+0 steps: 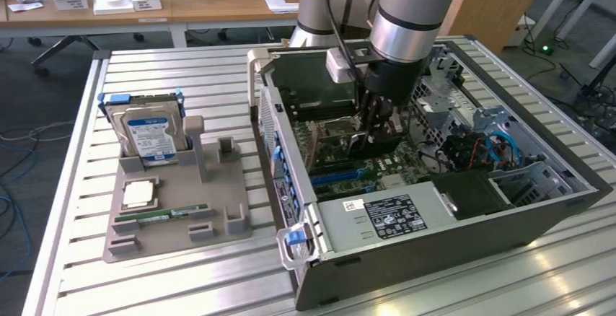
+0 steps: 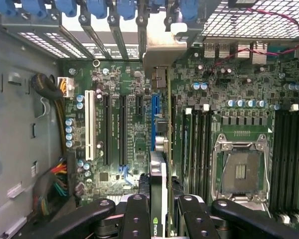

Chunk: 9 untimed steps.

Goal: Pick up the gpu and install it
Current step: 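Insert the gpu into the slot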

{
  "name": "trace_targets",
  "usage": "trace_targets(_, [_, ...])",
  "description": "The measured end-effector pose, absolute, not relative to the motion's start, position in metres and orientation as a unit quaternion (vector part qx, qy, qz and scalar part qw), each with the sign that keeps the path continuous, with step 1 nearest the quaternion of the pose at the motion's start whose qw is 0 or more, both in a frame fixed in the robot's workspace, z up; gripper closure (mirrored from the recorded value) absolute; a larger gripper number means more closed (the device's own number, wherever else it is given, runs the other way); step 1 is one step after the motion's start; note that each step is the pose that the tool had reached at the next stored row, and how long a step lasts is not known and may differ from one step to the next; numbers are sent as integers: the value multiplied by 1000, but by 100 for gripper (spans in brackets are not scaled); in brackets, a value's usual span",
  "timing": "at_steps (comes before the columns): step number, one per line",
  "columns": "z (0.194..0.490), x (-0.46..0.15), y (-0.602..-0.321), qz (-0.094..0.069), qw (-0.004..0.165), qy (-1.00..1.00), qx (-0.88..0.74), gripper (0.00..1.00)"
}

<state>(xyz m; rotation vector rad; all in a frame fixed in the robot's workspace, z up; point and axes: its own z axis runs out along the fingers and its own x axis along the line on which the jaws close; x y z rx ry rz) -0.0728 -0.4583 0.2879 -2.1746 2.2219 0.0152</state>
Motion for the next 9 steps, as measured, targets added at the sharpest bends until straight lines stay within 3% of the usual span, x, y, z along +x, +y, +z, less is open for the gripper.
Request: trace_targets(9, [277,-79,-458,5,16,715,-699,73])
